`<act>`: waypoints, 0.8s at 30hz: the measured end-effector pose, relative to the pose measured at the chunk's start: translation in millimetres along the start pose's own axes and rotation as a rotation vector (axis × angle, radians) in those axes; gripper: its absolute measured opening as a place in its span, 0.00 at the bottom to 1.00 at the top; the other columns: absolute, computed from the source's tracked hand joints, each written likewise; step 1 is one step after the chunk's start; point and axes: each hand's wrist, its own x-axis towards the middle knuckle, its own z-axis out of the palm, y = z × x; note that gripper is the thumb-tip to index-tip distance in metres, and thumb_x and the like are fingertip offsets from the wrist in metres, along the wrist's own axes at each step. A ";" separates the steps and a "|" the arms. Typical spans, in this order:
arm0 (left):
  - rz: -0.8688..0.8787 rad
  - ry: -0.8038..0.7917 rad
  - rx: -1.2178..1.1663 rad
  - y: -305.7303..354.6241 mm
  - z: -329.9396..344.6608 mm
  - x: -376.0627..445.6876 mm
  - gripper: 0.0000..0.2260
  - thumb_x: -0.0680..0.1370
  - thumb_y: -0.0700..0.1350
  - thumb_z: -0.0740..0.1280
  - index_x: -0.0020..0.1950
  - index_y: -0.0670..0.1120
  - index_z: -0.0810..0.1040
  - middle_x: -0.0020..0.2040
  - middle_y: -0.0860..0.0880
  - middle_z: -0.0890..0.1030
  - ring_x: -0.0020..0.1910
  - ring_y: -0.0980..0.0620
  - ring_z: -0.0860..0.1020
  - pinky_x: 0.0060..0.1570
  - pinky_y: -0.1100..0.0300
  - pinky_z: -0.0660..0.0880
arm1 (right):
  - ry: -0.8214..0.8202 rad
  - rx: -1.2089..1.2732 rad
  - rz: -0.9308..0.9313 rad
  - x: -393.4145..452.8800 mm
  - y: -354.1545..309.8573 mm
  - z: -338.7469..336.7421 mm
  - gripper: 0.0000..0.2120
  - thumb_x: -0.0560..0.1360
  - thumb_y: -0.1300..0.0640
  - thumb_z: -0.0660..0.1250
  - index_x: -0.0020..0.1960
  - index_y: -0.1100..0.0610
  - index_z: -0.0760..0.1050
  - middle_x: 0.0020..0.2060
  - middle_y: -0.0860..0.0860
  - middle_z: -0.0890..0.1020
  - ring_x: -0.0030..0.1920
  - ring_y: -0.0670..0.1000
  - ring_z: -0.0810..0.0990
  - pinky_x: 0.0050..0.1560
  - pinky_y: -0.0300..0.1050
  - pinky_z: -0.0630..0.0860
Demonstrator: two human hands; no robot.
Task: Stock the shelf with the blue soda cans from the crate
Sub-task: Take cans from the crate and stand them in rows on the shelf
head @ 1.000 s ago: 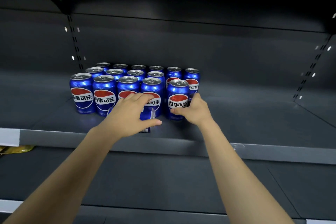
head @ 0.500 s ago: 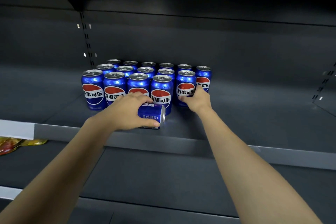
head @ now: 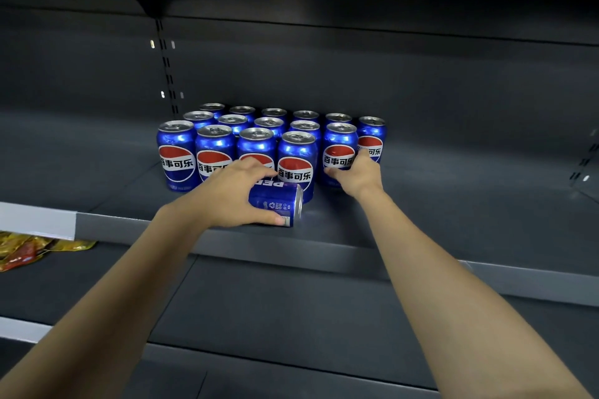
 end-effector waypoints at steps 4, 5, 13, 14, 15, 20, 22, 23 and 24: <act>-0.009 -0.005 0.014 -1.1 0.6 -1.8 0.37 0.68 0.63 0.71 0.73 0.52 0.64 0.68 0.54 0.66 0.68 0.53 0.63 0.67 0.55 0.63 | -0.008 -0.031 0.016 -0.6 -4.5 -1.5 0.28 0.72 0.55 0.74 0.66 0.60 0.65 0.63 0.56 0.75 0.62 0.56 0.75 0.56 0.45 0.72; -0.009 -0.005 0.016 -2.0 1.0 -2.7 0.37 0.68 0.63 0.71 0.73 0.52 0.64 0.68 0.54 0.66 0.68 0.53 0.63 0.67 0.55 0.62 | -0.017 -0.042 0.024 -1.1 -4.7 -1.9 0.30 0.71 0.54 0.74 0.67 0.60 0.64 0.63 0.56 0.75 0.62 0.56 0.75 0.57 0.45 0.72; -0.042 0.009 0.043 -8.6 1.2 -11.5 0.38 0.69 0.59 0.73 0.73 0.48 0.62 0.69 0.51 0.66 0.67 0.50 0.66 0.65 0.54 0.66 | 0.030 -0.139 0.084 -20.1 -9.7 -4.8 0.34 0.73 0.52 0.70 0.72 0.61 0.57 0.68 0.59 0.63 0.64 0.61 0.71 0.61 0.52 0.72; -0.044 -0.004 0.006 -8.0 1.6 -13.4 0.36 0.69 0.56 0.74 0.72 0.47 0.63 0.69 0.50 0.66 0.67 0.51 0.67 0.63 0.57 0.67 | 0.041 -0.150 0.067 -23.2 -9.9 -6.2 0.33 0.74 0.53 0.69 0.72 0.61 0.58 0.68 0.60 0.63 0.64 0.62 0.71 0.61 0.52 0.71; -0.042 -0.010 -0.024 -7.5 1.9 -15.1 0.35 0.69 0.54 0.74 0.71 0.47 0.63 0.69 0.50 0.67 0.66 0.51 0.68 0.61 0.59 0.67 | 0.050 -0.156 0.051 -26.5 -9.9 -7.5 0.31 0.74 0.54 0.68 0.71 0.61 0.58 0.68 0.60 0.63 0.64 0.62 0.71 0.61 0.52 0.71; -0.038 0.006 -0.041 -6.0 3.3 -24.0 0.35 0.70 0.53 0.74 0.71 0.47 0.61 0.68 0.46 0.68 0.64 0.48 0.69 0.59 0.58 0.69 | 0.022 -0.151 0.043 -48.2 -7.6 -10.6 0.32 0.75 0.54 0.68 0.72 0.61 0.57 0.69 0.60 0.61 0.65 0.62 0.69 0.61 0.51 0.70; -0.028 0.005 0.050 -7.1 3.8 -23.7 0.38 0.71 0.55 0.73 0.74 0.46 0.59 0.70 0.45 0.66 0.68 0.46 0.67 0.64 0.55 0.67 | 0.012 -0.154 0.047 -56.9 -4.0 -12.9 0.30 0.75 0.54 0.68 0.71 0.61 0.58 0.69 0.60 0.61 0.66 0.62 0.68 0.62 0.52 0.70; -0.016 0.001 0.135 -7.2 3.4 -22.1 0.39 0.71 0.56 0.72 0.75 0.45 0.58 0.70 0.45 0.66 0.68 0.45 0.66 0.65 0.54 0.66 | 0.009 -0.154 0.042 -60.9 -1.7 -14.6 0.29 0.75 0.54 0.68 0.70 0.61 0.59 0.69 0.59 0.62 0.66 0.61 0.68 0.63 0.51 0.70; 0.001 -0.004 0.225 -6.0 1.9 -20.3 0.39 0.71 0.57 0.71 0.75 0.44 0.59 0.70 0.44 0.66 0.67 0.45 0.67 0.65 0.53 0.66 | 0.005 -0.157 0.029 -64.7 1.1 -16.7 0.28 0.75 0.55 0.68 0.70 0.61 0.61 0.68 0.59 0.63 0.66 0.61 0.69 0.63 0.49 0.69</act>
